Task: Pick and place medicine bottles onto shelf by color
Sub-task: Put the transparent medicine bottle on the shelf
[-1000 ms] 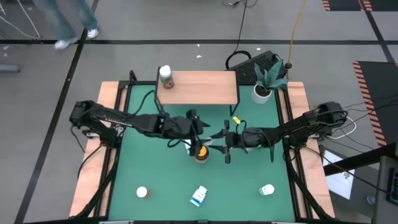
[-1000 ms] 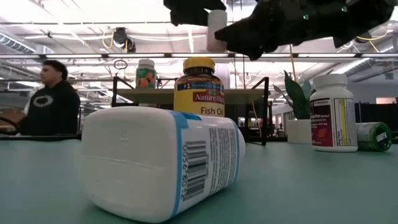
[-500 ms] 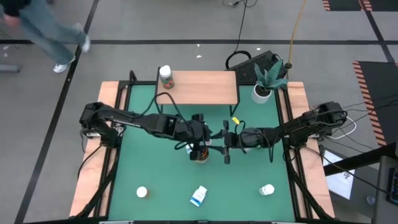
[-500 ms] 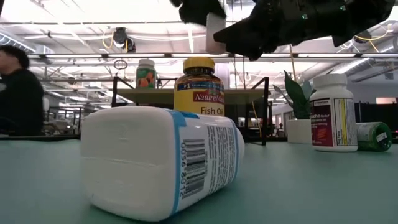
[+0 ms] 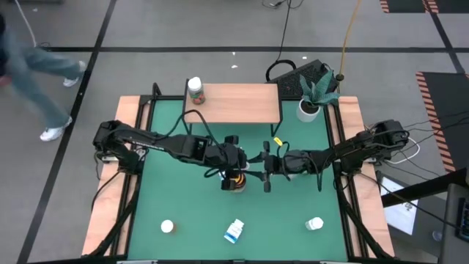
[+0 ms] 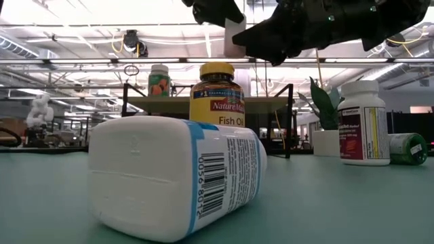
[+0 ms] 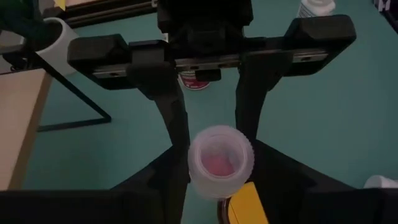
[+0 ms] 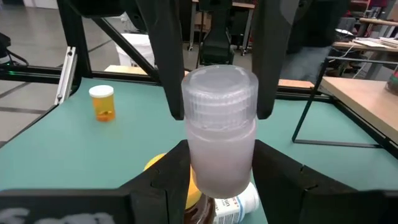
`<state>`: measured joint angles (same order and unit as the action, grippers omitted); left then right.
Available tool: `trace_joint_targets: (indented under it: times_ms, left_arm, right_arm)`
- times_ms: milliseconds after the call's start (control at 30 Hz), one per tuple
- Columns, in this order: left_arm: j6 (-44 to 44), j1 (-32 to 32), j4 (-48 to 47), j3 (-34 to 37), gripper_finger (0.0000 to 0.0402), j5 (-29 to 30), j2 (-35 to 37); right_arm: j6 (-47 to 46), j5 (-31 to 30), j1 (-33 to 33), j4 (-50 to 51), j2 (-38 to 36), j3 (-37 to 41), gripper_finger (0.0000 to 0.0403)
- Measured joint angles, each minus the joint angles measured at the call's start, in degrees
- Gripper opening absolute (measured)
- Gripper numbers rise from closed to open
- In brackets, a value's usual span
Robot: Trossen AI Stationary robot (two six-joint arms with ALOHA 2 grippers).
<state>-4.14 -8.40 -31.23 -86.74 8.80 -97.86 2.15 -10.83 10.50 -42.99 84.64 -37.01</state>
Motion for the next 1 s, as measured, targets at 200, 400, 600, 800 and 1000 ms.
trace_joint_targets:
  times_ms: [200, 400, 600, 800, 1000]
  left_arm:
    - [0.0, 0.0, 0.1, 0.0, 0.0148, 0.2, 0.0]
    - [1.4, 0.1, -0.6, 0.0, 0.0152, 4.1, 1.1]
    - [4.4, 0.8, -4.2, 0.0, 0.0146, 8.9, 4.2]
    - [9.5, 1.5, -13.0, 0.8, 0.0153, 18.0, 8.3]
    - [13.5, 3.1, -13.0, 9.0, 0.0155, 26.7, 17.2]
  right_arm:
    - [0.0, 0.0, 0.0, 0.0, 0.0, 0.0, 0.0149]
    - [-0.2, -3.1, 0.0, -0.7, 0.0, 0.0, 0.0185]
    - [-1.5, -9.0, 0.2, -1.6, -0.1, 0.0, 0.0254]
    - [-3.0, -13.2, 0.1, 3.7, -2.6, 0.1, 0.0291]
    - [-3.2, -13.0, 0.1, 6.8, -3.5, 0.1, 0.0289]
